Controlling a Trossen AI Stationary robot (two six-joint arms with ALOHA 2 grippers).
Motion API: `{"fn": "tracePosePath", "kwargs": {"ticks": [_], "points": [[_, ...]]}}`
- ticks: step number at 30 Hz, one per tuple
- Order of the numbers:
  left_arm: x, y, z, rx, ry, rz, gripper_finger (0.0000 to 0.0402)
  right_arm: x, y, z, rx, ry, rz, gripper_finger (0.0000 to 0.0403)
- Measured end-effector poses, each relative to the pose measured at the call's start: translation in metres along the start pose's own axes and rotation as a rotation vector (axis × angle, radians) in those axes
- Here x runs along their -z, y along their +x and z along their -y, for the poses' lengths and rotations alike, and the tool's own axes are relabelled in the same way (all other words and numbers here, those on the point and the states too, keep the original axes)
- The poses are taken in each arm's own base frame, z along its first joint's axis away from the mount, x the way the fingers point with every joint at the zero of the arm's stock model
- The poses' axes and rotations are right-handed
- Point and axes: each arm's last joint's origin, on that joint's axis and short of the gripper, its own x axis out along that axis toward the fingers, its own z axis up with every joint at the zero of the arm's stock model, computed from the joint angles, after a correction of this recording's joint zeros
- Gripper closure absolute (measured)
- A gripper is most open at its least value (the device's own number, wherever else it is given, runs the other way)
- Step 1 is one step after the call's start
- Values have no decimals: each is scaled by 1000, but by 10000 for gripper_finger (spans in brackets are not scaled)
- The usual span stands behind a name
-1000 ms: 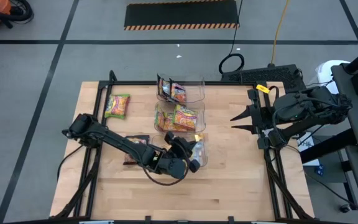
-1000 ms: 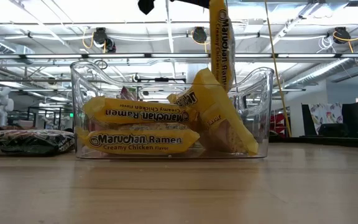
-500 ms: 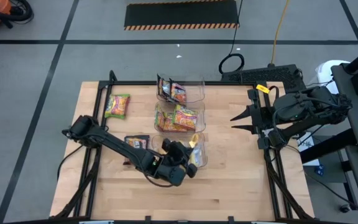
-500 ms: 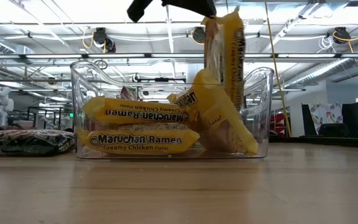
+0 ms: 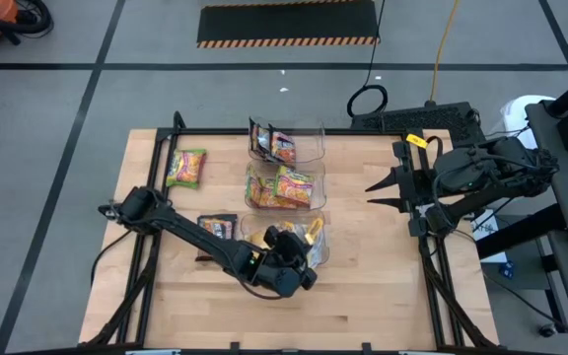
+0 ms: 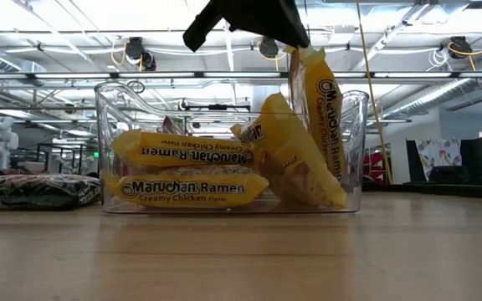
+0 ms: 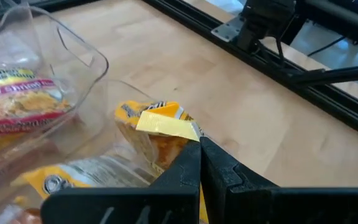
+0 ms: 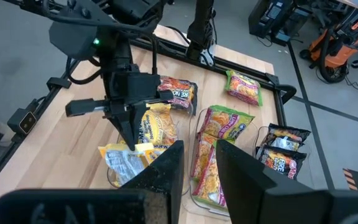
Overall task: Sort Maruchan noodles
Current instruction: Put the yellow noodle pack into the bottom transparent bin
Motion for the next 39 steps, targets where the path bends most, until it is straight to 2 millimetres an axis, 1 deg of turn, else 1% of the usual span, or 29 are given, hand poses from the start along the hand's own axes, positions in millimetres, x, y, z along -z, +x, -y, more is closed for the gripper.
{"fn": "tracePosePath", "kwargs": {"ticks": [6,13,17,21,24,32,34,39], "points": [[-4,5,-4,-8,38,-6,398,0,0,0,-3,3,1,312],[-7,12,-7,67,34,-104,379,0,0,0,-3,6,0,312],[-9,16,-9,93,29,-142,377,0,0,0,-4,5,0,312],[-11,19,-11,114,81,-159,376,0,0,0,-4,5,0,312],[-17,14,-11,143,97,-162,376,0,0,0,-4,5,0,312],[-48,-8,-17,193,124,-108,376,0,0,0,-4,4,1,312],[-51,-10,-18,193,120,-98,376,0,0,0,-4,4,1,312],[-51,-9,-19,187,119,-105,376,0,0,0,-4,4,1,312]]}}
